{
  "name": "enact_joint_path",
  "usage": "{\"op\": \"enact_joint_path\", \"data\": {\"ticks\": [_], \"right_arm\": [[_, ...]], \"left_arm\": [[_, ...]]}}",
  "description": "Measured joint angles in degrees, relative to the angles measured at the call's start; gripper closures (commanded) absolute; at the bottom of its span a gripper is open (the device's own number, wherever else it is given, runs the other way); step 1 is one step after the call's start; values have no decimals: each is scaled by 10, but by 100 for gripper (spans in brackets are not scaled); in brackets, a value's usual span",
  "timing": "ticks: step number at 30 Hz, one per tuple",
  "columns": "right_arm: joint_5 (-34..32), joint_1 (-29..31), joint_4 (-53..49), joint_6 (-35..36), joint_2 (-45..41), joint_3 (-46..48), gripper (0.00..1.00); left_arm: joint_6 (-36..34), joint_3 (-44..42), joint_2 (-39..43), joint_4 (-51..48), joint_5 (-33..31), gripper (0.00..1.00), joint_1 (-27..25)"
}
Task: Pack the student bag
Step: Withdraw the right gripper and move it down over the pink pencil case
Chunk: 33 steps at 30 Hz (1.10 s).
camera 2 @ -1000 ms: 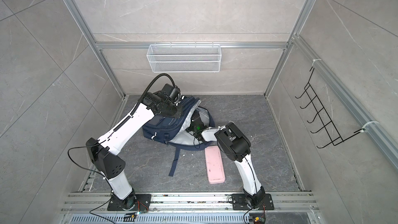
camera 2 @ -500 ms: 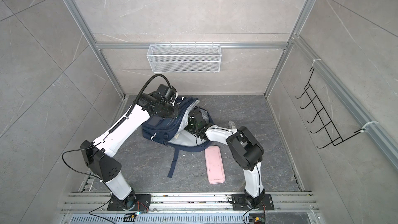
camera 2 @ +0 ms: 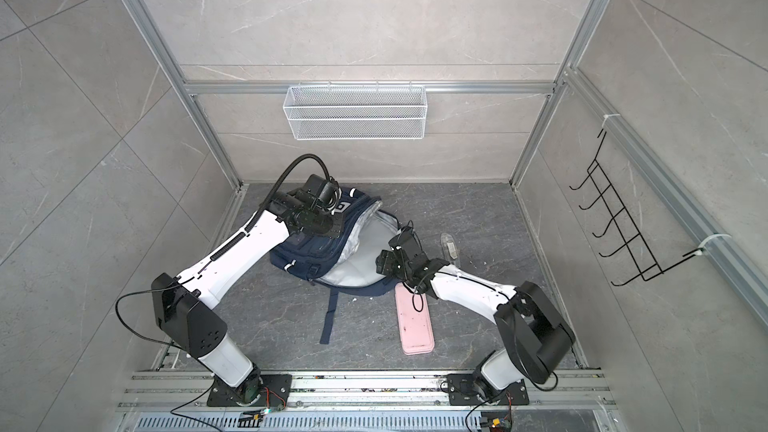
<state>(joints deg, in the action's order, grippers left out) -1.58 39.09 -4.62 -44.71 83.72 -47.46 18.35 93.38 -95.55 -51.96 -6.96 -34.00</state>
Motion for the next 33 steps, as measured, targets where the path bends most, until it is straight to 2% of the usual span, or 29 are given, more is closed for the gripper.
{"op": "enact_joint_path", "data": {"ticks": [5, 11, 19, 25, 30, 33], "right_arm": [[-26, 0, -52, 22, -96, 41, 31], [-52, 0, -125, 29, -191, 87, 29], [-50, 0, -211, 20, -224, 118, 28], [-46, 0, -237, 16, -238, 132, 27], [-35, 0, -240, 13, -231, 143, 28], [-28, 0, -235, 12, -219, 145, 27]], "left_arm": [[-20, -36, -1, 2, -43, 100, -22], [-62, -62, -1, 4, -107, 100, -81], [-123, -77, -50, -13, -203, 100, -194], [-122, -123, -57, -11, -232, 100, -210], [-109, -164, -38, -20, -270, 86, -205], [-96, -170, -28, -35, -285, 72, -192]]}}
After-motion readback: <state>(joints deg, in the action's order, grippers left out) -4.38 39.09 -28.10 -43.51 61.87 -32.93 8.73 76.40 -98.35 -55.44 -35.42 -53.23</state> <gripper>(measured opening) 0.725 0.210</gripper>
